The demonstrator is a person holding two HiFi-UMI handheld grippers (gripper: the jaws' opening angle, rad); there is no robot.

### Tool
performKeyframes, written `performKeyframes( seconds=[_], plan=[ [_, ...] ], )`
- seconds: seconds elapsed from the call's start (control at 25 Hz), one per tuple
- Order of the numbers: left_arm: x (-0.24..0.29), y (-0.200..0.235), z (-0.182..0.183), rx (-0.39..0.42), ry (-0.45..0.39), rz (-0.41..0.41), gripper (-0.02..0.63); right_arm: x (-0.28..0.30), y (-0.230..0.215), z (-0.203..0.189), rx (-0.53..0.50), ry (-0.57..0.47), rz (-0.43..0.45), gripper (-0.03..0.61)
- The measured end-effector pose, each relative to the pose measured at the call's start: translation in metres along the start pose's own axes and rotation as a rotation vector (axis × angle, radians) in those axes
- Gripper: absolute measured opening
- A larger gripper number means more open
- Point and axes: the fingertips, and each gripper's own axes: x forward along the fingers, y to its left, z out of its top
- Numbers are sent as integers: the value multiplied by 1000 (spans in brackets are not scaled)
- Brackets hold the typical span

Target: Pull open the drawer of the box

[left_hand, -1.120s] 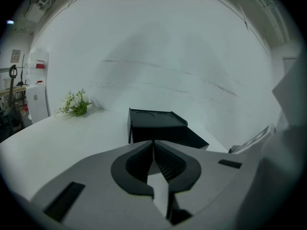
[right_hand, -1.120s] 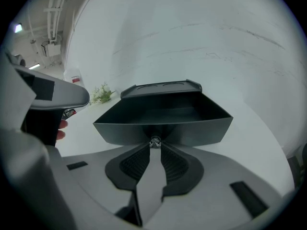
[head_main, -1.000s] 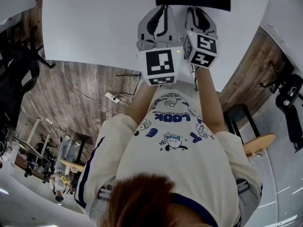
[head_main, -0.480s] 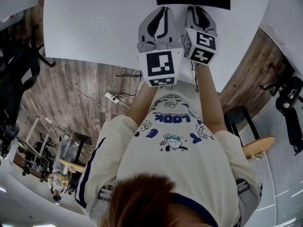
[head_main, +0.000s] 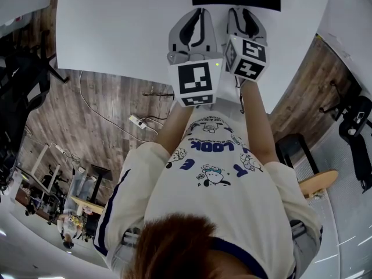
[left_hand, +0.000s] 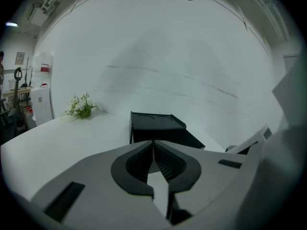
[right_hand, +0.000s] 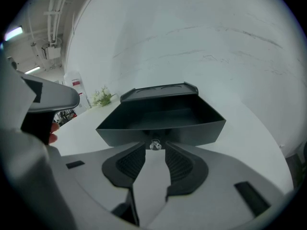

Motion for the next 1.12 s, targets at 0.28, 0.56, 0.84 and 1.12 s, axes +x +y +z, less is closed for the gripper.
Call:
performKeyframes(
  seconds=[0.28,0.56,0.84,1.12],
  plan=[
    [-11,-4,27,25,-66,8,24,-39,8,45,9,-127,35,124],
    [-26,-10,57,53,-132,7,25,-80,22,91,-11,-264,66,66],
    [-44,-13,77,78,-176,16,25,-111,28,113,-44,-328,69,51],
    [-60,-21,94,96,-216,10,25,-132,35,129,-63,-373,80,49]
  ],
)
